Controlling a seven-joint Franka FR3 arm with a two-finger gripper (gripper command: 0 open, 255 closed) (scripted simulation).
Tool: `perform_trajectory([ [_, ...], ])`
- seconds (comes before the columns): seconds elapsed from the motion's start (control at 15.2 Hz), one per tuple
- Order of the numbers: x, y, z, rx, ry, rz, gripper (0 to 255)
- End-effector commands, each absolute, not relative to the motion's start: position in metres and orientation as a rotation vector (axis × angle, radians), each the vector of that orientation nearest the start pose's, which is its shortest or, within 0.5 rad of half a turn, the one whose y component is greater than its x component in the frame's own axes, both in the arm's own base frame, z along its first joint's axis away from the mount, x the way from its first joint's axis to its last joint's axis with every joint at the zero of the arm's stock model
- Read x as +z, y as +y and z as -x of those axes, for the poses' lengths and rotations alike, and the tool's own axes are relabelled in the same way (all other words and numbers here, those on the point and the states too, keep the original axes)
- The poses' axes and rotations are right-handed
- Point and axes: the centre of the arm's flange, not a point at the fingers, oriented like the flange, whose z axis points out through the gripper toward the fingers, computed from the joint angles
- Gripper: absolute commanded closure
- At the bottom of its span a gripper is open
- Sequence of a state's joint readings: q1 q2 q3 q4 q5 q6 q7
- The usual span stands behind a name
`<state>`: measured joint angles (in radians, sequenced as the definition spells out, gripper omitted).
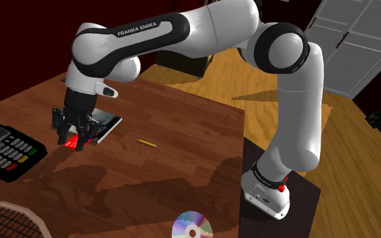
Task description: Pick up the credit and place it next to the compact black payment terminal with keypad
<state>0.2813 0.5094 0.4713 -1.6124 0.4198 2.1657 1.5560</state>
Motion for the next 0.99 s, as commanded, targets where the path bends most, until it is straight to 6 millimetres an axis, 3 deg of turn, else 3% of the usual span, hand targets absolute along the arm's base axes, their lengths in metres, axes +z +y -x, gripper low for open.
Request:
perform_trajectory([
  [0.0,0.364,0.450,-0.522,0.700,1.428,2.349,255],
  [0.46,0.323,0.450,-0.522,0.700,1.428,2.349,255],
  [0.92,0.323,0.450,-0.522,0.700,1.428,2.349,255],
])
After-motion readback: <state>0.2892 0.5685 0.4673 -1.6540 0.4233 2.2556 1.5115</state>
